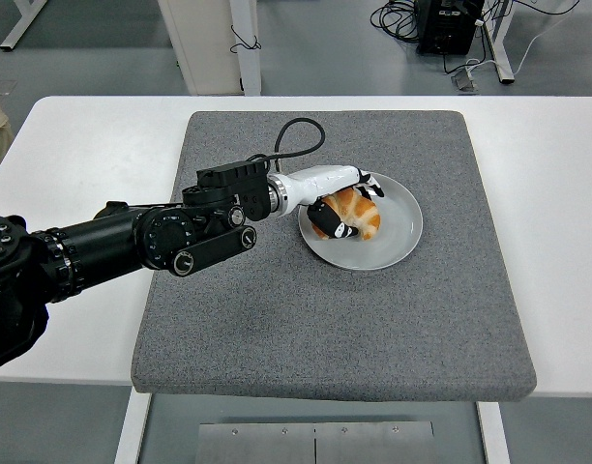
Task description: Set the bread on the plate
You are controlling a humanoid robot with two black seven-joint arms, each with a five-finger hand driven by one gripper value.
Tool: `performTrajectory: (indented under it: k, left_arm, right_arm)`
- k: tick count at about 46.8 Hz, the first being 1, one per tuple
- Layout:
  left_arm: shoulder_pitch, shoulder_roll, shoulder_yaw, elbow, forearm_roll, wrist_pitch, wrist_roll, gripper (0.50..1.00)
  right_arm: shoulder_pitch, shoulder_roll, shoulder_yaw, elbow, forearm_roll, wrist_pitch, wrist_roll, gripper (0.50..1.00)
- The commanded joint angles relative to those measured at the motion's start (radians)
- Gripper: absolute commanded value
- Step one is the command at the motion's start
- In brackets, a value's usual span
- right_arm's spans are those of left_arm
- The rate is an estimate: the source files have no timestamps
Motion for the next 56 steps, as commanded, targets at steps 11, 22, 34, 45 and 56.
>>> performTrajectory:
  k: [11, 22, 34, 45, 56]
  left_arm:
    - [-0.057, 0.0, -0.012, -0.018, -0.026, -0.027, 0.005, 0.969]
    - [-0.118, 0.003, -0.056, -0.049, -0.206, -0.06, 0.037, 0.968]
    - [-0.184, 0.107, -0.17, -0.084, -0.348, -0.068, 0.038, 0.969]
    - [-0.178, 0.216, -0.302, -0.111, -0.445, -0.071, 0.03, 0.971]
    - [-0.164, 0.304, -0.394, -0.109, -0.583, -0.09, 0.025, 0.971]
  right_arm:
    - [0.0, 0.0, 0.0, 0.0, 0.0, 0.0, 0.0, 1.0]
    - [0.0, 0.0, 0.0, 0.0, 0.0, 0.0, 0.0, 1.0]
    - [0.0, 0.0, 0.0, 0.0, 0.0, 0.0, 0.0, 1.0]
    - [0.0, 0.0, 0.0, 0.0, 0.0, 0.0, 0.0, 1.0]
    - [0.0, 0.0, 0.0, 0.0, 0.0, 0.0, 0.0, 1.0]
